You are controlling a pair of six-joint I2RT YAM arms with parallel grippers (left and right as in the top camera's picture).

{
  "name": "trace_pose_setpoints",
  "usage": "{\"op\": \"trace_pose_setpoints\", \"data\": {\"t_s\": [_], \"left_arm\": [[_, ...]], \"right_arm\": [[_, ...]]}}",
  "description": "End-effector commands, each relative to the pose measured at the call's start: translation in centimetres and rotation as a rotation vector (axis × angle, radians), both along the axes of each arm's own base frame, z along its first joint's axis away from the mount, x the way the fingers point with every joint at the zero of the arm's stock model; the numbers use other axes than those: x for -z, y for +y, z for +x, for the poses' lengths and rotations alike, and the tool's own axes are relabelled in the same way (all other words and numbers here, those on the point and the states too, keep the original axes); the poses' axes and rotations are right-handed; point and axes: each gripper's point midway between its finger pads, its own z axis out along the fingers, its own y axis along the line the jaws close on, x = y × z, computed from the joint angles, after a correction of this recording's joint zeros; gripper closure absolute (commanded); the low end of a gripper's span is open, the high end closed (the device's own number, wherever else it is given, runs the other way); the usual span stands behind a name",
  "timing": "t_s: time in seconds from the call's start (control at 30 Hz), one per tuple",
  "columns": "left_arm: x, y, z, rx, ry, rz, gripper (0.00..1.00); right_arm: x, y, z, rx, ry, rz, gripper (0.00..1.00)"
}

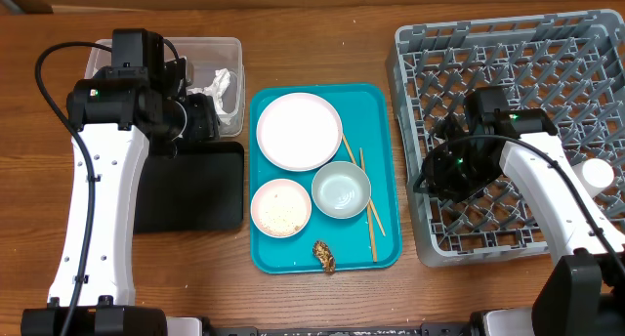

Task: Sort waste into correct bins and load items into the dishwasher
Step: 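Move the right gripper over the rack toward the teal tray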

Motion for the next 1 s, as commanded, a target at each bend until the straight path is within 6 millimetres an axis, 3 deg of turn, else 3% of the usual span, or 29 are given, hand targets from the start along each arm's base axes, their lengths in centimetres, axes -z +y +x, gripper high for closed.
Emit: {"op": "trace_pose_setpoints", "data": {"t_s": [0.0, 0.97], "left_arm": [[-0.59, 0.02, 0.2, -0.002, -0.019, 0.005, 0.4], [-0.6, 0.01, 0.2, -0.002, -0.019, 0.005, 0.4]], "right_arm": [[-0.36, 0.61, -0.25, -0.012, -0.011, 0.027, 0.67], [-0.5, 0.91, -0.11, -0.012, -0.017, 0.045, 0.67]]}}
